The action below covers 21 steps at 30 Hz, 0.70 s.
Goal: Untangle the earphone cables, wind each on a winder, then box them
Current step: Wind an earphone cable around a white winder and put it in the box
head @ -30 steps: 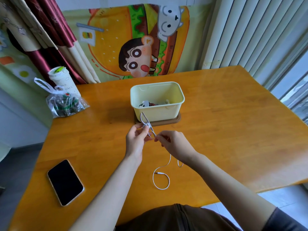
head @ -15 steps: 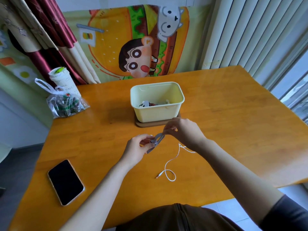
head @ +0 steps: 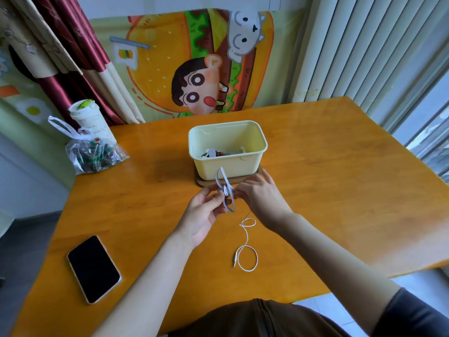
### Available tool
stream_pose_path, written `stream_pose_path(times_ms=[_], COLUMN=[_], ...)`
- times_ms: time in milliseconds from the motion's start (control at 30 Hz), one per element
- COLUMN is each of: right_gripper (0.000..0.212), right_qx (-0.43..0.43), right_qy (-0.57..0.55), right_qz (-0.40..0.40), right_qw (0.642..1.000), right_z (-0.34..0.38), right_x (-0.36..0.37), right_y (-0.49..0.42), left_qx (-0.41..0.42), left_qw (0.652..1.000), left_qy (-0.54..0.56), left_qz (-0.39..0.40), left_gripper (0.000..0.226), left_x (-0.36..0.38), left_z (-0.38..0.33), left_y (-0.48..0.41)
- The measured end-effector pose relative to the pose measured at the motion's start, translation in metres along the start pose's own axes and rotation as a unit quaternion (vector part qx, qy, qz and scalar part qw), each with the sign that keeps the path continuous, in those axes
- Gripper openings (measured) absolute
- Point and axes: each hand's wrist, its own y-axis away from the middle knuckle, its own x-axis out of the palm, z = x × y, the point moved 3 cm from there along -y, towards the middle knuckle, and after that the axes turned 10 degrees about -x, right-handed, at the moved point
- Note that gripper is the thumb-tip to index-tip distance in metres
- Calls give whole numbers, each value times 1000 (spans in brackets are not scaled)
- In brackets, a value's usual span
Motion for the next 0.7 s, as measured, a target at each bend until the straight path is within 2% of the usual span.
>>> stream_pose_path(times_ms=[67, 133, 200, 367, 567, 700], right_gripper=[20, 22, 23, 24, 28, 26], right_qx=[36, 103, 133, 136, 140, 135], right_qy=[-90, -219, -281, -292, -251, -249], right_qz=[8, 24, 7, 25, 50, 78], right_qw=[995, 970, 950, 946, 956, 956], right_z=[7, 11, 15, 18, 16, 18], right_x=[7, 14, 13, 11, 15, 19], right_y=[2, 2, 1, 1, 3, 4], left_qx=[-6, -12, -17, -12, -11, -5], left_qw=[998, 996, 993, 982, 977, 959], left_qy=[51, 85, 109, 183, 185, 248], left_qz=[-26, -36, -39, -56, -108, -136], left_gripper=[17, 17, 15, 15, 10, 9], left_x=[3, 5, 5, 2, -1, -3], left_z=[0, 0, 1, 0, 8, 8], left_y=[-3, -6, -7, -10, -15, -16])
